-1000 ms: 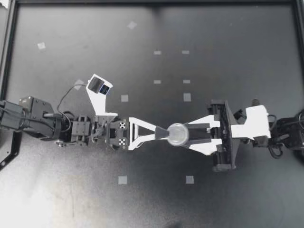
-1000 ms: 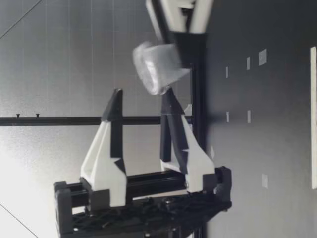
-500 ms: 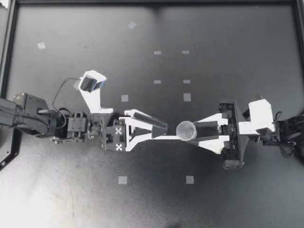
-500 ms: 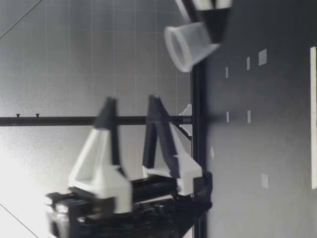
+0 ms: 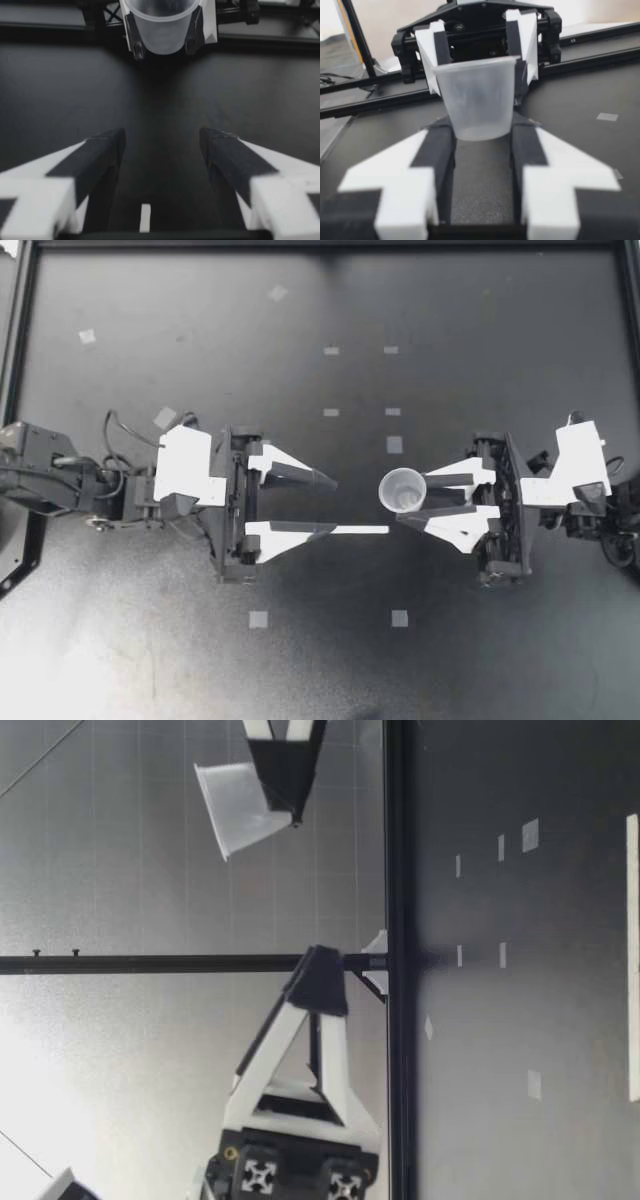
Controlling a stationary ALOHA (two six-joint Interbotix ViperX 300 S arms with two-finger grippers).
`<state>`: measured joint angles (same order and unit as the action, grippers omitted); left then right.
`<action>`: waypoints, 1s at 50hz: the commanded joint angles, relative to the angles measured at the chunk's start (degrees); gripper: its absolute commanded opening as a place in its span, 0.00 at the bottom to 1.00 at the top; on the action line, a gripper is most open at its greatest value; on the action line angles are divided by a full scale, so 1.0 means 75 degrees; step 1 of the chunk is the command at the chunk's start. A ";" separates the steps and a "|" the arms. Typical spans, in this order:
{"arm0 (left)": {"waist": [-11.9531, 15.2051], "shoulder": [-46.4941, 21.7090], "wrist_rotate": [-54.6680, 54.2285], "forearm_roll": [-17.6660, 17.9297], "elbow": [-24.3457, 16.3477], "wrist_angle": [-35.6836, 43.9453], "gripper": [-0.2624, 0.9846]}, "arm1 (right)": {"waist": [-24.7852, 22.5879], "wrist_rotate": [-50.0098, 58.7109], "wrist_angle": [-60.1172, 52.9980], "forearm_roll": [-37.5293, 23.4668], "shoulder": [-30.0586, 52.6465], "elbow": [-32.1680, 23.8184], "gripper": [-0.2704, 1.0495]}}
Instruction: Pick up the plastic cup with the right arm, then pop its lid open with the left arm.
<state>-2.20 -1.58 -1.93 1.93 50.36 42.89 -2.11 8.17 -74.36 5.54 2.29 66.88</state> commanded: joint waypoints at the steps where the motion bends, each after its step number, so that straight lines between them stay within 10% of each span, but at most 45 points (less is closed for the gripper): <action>1: -0.0012 0.0187 -0.0059 0.0000 -0.0059 -0.0059 0.68 | 0.0035 -0.0012 0.0012 -0.0012 0.0035 -0.0199 0.39; 50: -0.0012 0.0070 0.0035 -0.0012 -0.0117 -0.0352 0.68 | 0.0035 -0.0281 0.1230 -0.0492 0.0305 -0.0703 0.39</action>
<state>-2.20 -1.76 -1.58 1.93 50.27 39.99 -2.11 6.59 -64.86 1.76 4.92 62.40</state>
